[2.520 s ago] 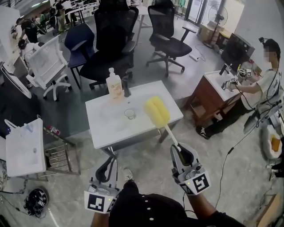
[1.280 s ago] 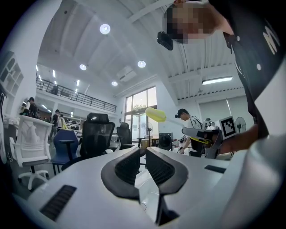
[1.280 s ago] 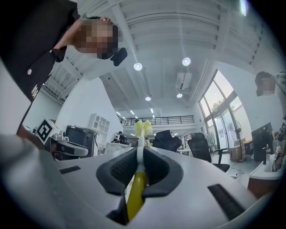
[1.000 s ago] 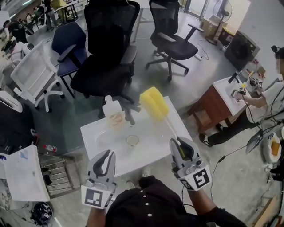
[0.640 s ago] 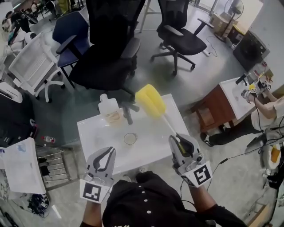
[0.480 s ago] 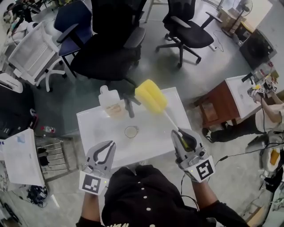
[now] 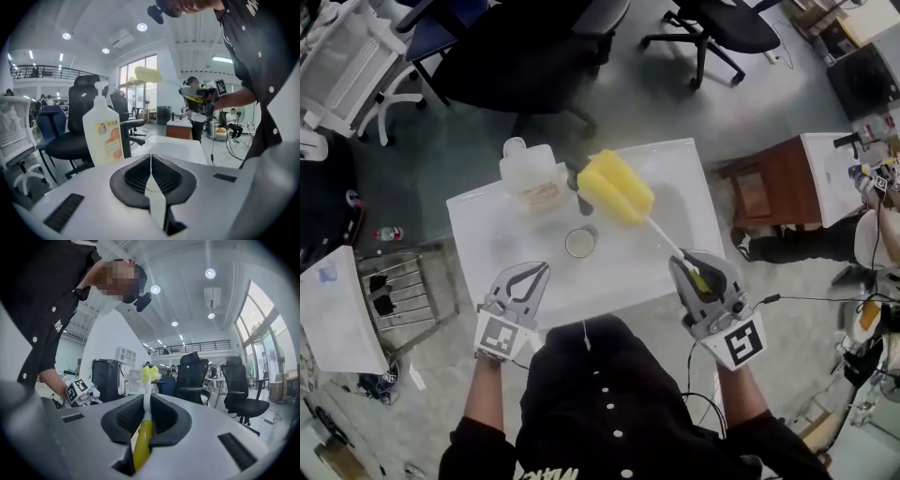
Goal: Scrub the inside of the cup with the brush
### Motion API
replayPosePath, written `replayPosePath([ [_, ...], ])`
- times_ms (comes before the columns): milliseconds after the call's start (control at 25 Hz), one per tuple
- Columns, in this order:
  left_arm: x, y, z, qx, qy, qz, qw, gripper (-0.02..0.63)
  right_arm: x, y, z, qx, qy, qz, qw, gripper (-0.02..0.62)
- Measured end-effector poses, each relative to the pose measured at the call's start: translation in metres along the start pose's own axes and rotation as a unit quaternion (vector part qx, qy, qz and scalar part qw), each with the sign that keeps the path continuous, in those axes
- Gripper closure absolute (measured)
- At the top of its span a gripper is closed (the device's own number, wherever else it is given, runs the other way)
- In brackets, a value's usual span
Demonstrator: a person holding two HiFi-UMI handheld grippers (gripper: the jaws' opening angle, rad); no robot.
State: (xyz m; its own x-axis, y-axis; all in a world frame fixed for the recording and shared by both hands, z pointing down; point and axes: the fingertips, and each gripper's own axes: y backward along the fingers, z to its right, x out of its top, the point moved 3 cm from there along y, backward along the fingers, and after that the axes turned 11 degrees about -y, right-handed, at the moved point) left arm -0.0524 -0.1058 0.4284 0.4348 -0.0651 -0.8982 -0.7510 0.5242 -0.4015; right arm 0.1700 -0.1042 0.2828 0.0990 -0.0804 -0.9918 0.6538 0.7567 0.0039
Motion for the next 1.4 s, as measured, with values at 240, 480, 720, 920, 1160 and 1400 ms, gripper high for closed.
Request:
replayPosePath([
  [240, -0.069, -0.046, 0.000, -0.040, -0.037, -0.075, 0.9957, 0.574, -0.053, -0.005, -0.002, 0.012, 0.008, -0.060, 0.998, 0.546],
  [480, -0.112, -0.076, 0.007, -0.080, -0.046, -0.116, 0.9889, 0.502, -0.104, 0.003, -0.014, 0.059, 0.031, -0.128, 0.990, 0.546],
  [720, -0.143, -0.100, 0.023, -0.123, -0.045, -0.158, 0.9787, 0.377, -0.153, 0.014, 0.001, 0.050, 0.028, -0.191, 0.980, 0.546],
  [920, -0.164, -0.113, 0.029, -0.141, -0.062, -0.175, 0.9725, 0.362, -0.186, 0.020, 0.004, 0.064, 0.043, -0.237, 0.969, 0.546],
  [1160, -0.168, -0.123, 0.032, -0.149, -0.074, -0.174, 0.9706, 0.410, -0.206, 0.027, 0.009, 0.096, 0.077, -0.295, 0.947, 0.546],
  [1400, -0.167, -0.128, 0.032, -0.143, -0.082, -0.170, 0.9717, 0.514, -0.212, 0.020, 0.016, 0.148, 0.140, -0.369, 0.907, 0.546],
])
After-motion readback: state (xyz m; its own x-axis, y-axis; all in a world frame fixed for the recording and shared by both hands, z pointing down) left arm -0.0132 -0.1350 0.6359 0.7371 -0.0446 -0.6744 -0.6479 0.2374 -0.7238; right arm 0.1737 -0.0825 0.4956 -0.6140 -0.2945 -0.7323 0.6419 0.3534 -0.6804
